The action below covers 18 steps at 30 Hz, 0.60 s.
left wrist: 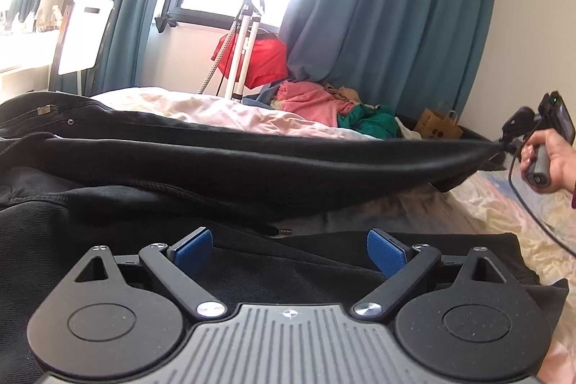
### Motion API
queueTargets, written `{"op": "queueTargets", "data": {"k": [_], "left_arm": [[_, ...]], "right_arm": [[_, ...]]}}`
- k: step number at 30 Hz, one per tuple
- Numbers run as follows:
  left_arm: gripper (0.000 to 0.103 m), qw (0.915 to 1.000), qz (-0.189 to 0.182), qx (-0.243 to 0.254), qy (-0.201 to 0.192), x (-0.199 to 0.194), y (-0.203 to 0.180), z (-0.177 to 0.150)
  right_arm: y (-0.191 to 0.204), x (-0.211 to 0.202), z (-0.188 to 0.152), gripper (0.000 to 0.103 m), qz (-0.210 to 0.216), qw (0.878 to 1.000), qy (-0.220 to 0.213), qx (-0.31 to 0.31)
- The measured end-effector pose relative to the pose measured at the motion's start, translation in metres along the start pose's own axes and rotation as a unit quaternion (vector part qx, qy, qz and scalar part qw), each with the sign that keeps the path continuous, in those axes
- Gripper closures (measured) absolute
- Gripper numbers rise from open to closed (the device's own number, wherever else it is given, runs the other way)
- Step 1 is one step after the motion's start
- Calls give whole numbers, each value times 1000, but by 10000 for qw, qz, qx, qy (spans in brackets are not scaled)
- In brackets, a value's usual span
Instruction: Fold clothes
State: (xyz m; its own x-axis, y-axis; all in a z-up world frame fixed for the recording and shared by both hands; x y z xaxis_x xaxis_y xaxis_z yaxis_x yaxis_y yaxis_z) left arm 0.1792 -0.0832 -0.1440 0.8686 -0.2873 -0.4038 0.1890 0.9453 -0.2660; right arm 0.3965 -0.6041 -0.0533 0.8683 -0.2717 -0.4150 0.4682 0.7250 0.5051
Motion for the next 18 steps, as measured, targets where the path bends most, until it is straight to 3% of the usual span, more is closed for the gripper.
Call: {"op": "queueTargets", "data": {"k": [4,11,14,18], "left_arm": [[9,10000,-20,-57,61,0,-1,1],[9,9993,-28,271,263,-5,-13,-4],[9,9985,52,440,314,-9,-21,-7],[9,9976,282,547,319,-23,-29,-3]], "right_arm": [[-19,-11,1,92,-131,9981,-211,-568],[-143,-3,-106,91,-644,9941,768,-418],[-153,-5,-130,90,-658,9926,911,-467],[-141,-18,-123,81,-764,9902,944,-688]]}}
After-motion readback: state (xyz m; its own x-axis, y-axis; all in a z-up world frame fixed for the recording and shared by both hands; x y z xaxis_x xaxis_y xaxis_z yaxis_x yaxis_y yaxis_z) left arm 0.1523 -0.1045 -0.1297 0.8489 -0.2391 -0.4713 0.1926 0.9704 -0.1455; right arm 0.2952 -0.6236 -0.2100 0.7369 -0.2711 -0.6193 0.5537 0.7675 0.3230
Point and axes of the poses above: each gripper's, at about its wrist camera, not at the fingertips, and x roughly the way its jaws point, y to its left, z to its top, the point moved 9 cm from there along x, roughly the way its jaws point, and after that the axes turned 2 degrees about -x, right-handed, at the moved point
